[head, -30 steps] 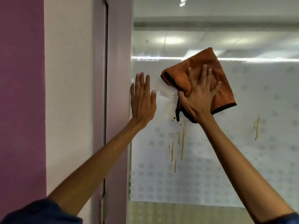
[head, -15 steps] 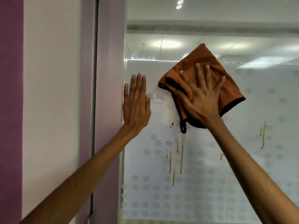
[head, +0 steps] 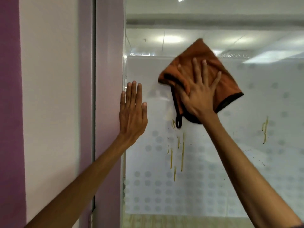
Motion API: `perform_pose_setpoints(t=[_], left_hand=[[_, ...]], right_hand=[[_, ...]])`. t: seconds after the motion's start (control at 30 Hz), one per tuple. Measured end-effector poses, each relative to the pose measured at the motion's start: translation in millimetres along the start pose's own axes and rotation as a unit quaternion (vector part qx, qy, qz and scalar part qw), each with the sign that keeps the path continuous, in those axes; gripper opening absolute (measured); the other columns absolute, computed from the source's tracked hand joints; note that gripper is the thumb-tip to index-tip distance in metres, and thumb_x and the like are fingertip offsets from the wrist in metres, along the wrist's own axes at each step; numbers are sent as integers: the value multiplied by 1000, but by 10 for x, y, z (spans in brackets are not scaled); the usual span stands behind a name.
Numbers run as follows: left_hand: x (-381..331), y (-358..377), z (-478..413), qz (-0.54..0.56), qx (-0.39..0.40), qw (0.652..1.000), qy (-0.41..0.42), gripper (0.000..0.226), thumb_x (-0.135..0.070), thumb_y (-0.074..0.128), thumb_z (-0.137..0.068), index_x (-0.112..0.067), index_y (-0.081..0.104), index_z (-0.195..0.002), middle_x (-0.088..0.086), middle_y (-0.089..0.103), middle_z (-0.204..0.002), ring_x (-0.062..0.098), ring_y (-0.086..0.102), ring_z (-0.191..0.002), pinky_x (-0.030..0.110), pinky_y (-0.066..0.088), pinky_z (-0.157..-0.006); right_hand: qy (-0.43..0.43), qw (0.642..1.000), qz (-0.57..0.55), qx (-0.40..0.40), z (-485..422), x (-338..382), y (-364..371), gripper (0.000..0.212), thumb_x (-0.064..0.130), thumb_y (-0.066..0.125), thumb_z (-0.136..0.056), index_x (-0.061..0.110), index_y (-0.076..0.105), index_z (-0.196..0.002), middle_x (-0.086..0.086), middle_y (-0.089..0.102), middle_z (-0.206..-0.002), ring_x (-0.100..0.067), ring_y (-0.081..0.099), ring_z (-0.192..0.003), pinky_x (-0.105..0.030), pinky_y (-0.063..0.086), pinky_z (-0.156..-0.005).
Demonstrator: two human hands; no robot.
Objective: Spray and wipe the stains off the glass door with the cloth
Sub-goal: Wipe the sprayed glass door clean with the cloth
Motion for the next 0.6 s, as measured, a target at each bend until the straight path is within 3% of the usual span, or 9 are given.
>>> perform_pose_setpoints(t=[0.1,0.27,0.4,0.47,0.6], left_hand=[[-15,22,3,0,1,1000,-18,55,-22,25,-104,-5,19,-157,14,15,-165,27,9,-155,42,6,-127],[39,-5,291,23,23,999,-7,55,-23,25,-105,-5,17,-157,12,13,-166,23,5,-155,38,4,-127],[36,36,401,15,17,1000,-5,56,-21,26,-104,-8,14,-158,9,10,-167,20,3,-155,38,4,-127],[29,56,408,9,14,1000,-15,56,-20,26,-104,-7,15,-158,9,11,-166,21,4,-155,39,5,-127],[82,27,450,20,32,999,2,57,-19,30,-104,-5,14,-157,11,12,-166,22,4,-155,39,5,-127]], right_hand=[[17,1000,-4,-16,-97,203,47,60,63,23,-100,43,20,-156,-7,13,-168,-34,5,-156,-73,-1,-116],[-129,991,32,30,700,90,152,59,62,22,-99,44,20,-156,-3,12,-169,-29,5,-157,-71,3,-116],[-10,1000,8,-3,263,-53,72,58,60,25,-100,45,18,-156,-4,12,-169,-30,4,-156,-71,-1,-117],[1,1000,6,-8,310,184,92,60,59,22,-100,42,16,-157,-5,10,-169,-32,3,-156,-70,-4,-117],[-167,984,12,55,984,261,182,60,56,21,-99,40,21,-157,-3,14,-168,-29,5,-157,-70,-1,-117]])
Point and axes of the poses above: each hand's wrist, its own z-axis away from the middle knuckle, its own y-axis out of the palm, x = y × z, the point moved 2 cm from there along -z, towards the middle knuckle
